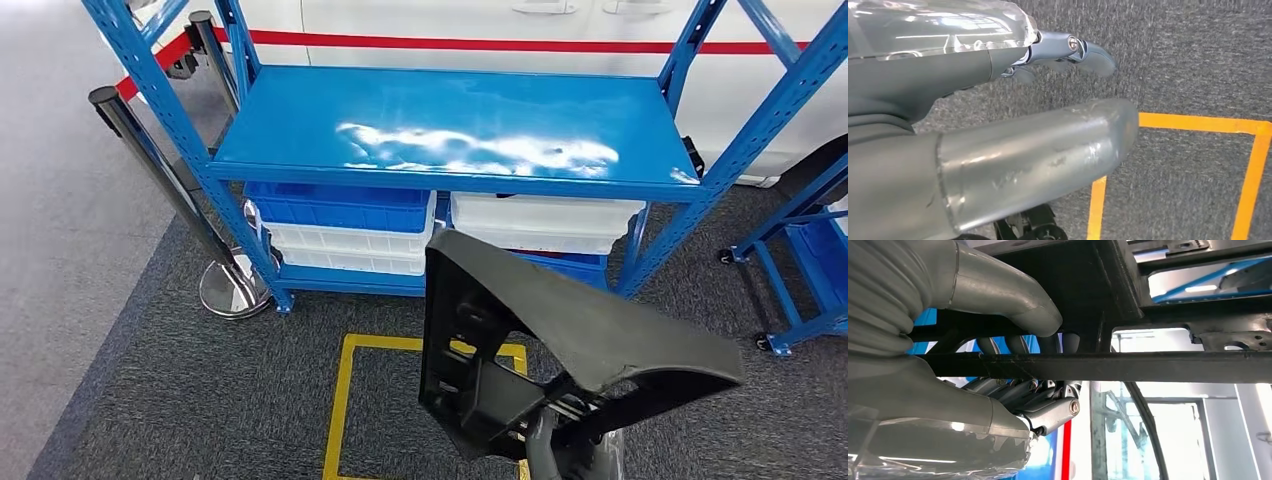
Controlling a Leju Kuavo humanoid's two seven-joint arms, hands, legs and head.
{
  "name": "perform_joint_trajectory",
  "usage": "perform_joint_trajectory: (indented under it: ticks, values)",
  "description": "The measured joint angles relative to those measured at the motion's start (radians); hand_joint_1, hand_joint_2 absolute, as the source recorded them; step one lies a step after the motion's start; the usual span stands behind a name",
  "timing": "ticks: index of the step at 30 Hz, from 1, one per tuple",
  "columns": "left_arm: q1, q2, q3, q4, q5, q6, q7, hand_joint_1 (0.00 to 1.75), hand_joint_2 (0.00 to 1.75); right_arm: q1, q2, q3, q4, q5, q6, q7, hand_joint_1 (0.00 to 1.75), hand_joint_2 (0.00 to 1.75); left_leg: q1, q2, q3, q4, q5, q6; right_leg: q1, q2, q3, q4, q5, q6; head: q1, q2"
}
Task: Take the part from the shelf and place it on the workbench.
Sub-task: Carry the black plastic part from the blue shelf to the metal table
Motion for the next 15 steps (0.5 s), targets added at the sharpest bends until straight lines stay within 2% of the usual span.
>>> perform_joint_trajectory:
  ticks: [1, 3, 4, 5, 6, 8, 9, 10, 11, 12, 14, 15]
  values:
    - [0.001, 0.000, 0.000, 0.000, 0.000, 0.000, 0.000, 0.00, 0.00, 0.000, 0.000, 0.000, 0.000, -0.004, 0.001, 0.000, 1.75, 1.75, -0.001, 0.003, -0.002, 0.002, 0.003, -0.005, 0.002, -0.002, 0.002, -0.011, -0.003, -0.007, 0.000, 0.000]
    - [0.003, -0.001, -0.001, 0.000, 0.000, 0.000, -0.001, 0.00, 0.00, 0.002, 0.000, -0.001, 0.000, -0.009, 0.002, 0.000, 1.75, 1.75, -0.002, 0.010, -0.004, 0.005, 0.006, -0.016, -0.001, 0.010, -0.007, -0.014, 0.007, -0.021, 0.002, 0.000]
    - [0.003, -0.001, -0.002, 0.000, 0.000, 0.000, -0.002, 0.00, 0.00, 0.004, 0.000, -0.001, 0.000, -0.011, 0.001, 0.000, 1.75, 1.75, -0.002, 0.009, -0.010, 0.015, -0.004, -0.024, -0.003, 0.016, -0.011, -0.016, 0.014, -0.028, 0.000, 0.000]
    - [0.003, -0.001, -0.002, 0.000, 0.000, 0.000, -0.002, 0.00, 0.00, 0.006, 0.000, -0.002, 0.000, -0.012, 0.001, 0.000, 1.75, 1.75, 0.000, 0.005, -0.021, 0.043, -0.029, -0.031, -0.005, 0.022, -0.016, -0.018, 0.020, -0.034, -0.001, 0.000]
    - [0.003, -0.001, -0.003, 0.000, 0.000, 0.000, -0.002, 0.00, 0.00, 0.007, 0.000, -0.002, 0.000, -0.013, 0.000, 0.000, 1.75, 1.75, 0.002, -0.002, -0.041, 0.094, -0.066, -0.037, -0.006, 0.027, -0.021, -0.019, 0.026, -0.039, -0.003, 0.000]
    - [0.004, -0.002, -0.003, 0.000, 0.000, 0.000, -0.002, 0.00, 0.00, 0.012, 0.000, -0.004, 0.002, -0.016, -0.001, 0.000, 1.75, 1.75, 0.006, -0.008, -0.089, 0.230, -0.144, -0.045, -0.006, 0.040, -0.035, -0.017, 0.036, -0.043, -0.006, 0.000]
    - [0.004, -0.002, -0.003, 0.000, 0.000, 0.000, -0.002, 0.00, 0.00, 0.015, 0.000, -0.004, 0.003, -0.016, -0.001, 0.001, 1.75, 1.75, 0.006, -0.009, -0.104, 0.279, -0.161, -0.047, -0.005, 0.048, -0.040, -0.016, 0.040, -0.042, -0.006, 0.000]
    - [0.005, -0.002, -0.003, 0.000, 0.000, 0.000, -0.002, 0.00, 0.00, 0.018, 0.000, -0.005, 0.005, -0.016, -0.002, 0.002, 1.75, 1.75, 0.007, -0.009, -0.102, 0.292, -0.158, -0.047, -0.005, 0.057, -0.045, -0.014, 0.043, -0.040, -0.006, 0.000]
    - [0.005, -0.002, -0.003, 0.000, 0.000, 0.000, -0.002, 0.00, 0.00, 0.020, 0.000, -0.005, 0.007, -0.016, -0.003, 0.002, 1.75, 1.75, 0.007, -0.012, -0.079, 0.263, -0.135, -0.045, -0.005, 0.066, -0.047, -0.012, 0.045, -0.039, -0.006, 0.000]
    - [0.005, -0.002, -0.003, 0.000, 0.000, 0.000, -0.002, 0.00, 0.00, 0.022, 0.000, -0.005, 0.008, -0.016, -0.003, 0.003, 1.75, 1.75, 0.007, -0.021, -0.040, 0.198, -0.101, -0.041, -0.005, 0.076, -0.049, -0.011, 0.047, -0.037, -0.006, 0.000]
    - [0.006, -0.001, -0.003, 0.000, 0.000, 0.000, -0.002, 0.00, 0.00, 0.023, 0.000, -0.006, 0.008, -0.016, -0.004, 0.003, 1.75, 1.75, 0.008, -0.066, 0.042, 0.054, -0.056, -0.029, -0.005, 0.094, -0.052, -0.007, 0.050, -0.032, -0.005, 0.000]
    - [0.007, -0.001, -0.003, 0.000, 0.000, 0.000, -0.002, 0.00, 0.00, 0.023, 0.000, -0.006, 0.008, -0.016, -0.004, 0.003, 1.75, 1.75, 0.008, -0.084, 0.066, 0.010, -0.049, -0.025, -0.006, 0.104, -0.055, -0.006, 0.052, -0.027, -0.006, 0.000]
